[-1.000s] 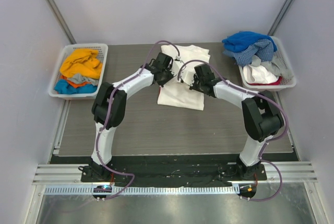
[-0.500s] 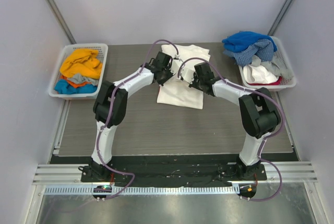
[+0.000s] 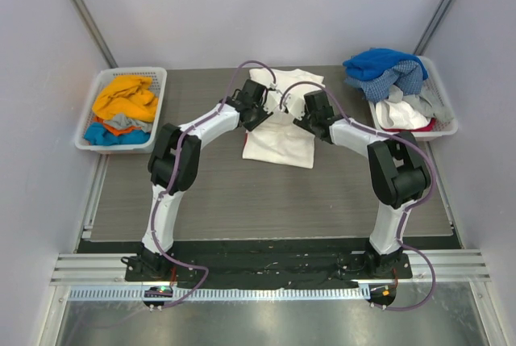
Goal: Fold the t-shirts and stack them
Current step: Fold the folded rectangular tshirt in 1/3 of the way
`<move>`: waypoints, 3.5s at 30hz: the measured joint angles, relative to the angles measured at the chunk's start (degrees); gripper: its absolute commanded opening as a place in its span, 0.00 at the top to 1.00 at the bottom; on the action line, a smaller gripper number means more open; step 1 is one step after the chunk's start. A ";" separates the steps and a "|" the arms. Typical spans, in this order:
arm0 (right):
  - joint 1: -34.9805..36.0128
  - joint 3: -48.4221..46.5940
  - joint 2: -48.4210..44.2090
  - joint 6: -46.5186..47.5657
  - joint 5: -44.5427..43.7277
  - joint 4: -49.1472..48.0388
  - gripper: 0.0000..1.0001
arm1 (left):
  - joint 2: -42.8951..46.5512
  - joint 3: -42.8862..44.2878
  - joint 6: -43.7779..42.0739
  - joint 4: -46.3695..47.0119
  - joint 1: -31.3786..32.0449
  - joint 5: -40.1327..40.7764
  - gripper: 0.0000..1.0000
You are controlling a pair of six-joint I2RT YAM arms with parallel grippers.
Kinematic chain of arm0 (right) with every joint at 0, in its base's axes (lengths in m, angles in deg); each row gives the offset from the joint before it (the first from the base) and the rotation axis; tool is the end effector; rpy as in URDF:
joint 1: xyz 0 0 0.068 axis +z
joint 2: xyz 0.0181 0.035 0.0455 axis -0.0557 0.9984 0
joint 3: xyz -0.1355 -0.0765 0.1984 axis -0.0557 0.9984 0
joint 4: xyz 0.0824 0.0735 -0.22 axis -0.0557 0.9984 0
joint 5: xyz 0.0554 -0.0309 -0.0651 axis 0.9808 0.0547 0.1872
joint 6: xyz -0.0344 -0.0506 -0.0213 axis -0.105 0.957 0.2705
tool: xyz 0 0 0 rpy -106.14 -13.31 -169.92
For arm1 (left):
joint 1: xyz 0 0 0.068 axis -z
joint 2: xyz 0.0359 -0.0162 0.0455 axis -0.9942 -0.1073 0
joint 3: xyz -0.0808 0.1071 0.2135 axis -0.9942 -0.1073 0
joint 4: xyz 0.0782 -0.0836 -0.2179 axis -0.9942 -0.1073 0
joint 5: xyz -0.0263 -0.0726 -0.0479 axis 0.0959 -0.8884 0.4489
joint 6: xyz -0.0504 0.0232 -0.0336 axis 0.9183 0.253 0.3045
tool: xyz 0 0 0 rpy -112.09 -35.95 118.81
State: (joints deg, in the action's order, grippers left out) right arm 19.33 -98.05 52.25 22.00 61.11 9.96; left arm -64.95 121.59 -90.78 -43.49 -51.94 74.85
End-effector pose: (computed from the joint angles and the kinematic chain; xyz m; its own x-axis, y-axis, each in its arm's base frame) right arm 0.3729 0.1424 0.1692 -0.2686 -0.8838 -0.3831 -0.6165 0.4633 -0.6366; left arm 0.4068 -0.2483 0.1692 -0.3923 0.7330 -0.5557 0.7092 0.6257 0.3247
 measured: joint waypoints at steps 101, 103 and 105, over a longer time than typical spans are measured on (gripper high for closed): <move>1.01 8.66 -5.07 -10.12 4.44 -0.33 0.52 | -4.00 6.03 8.48 11.17 -0.96 12.76 0.30; 1.88 10.10 -6.54 -10.38 4.33 0.24 0.50 | 0.87 1.44 8.79 11.17 -0.98 12.31 0.29; 2.86 11.28 -8.33 -10.69 4.04 0.66 0.42 | 5.97 -3.08 8.76 10.75 -0.98 11.39 0.27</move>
State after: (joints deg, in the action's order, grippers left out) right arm 22.19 -86.77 43.92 11.31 65.15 10.62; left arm -58.98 118.51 -82.02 -32.74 -52.92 86.24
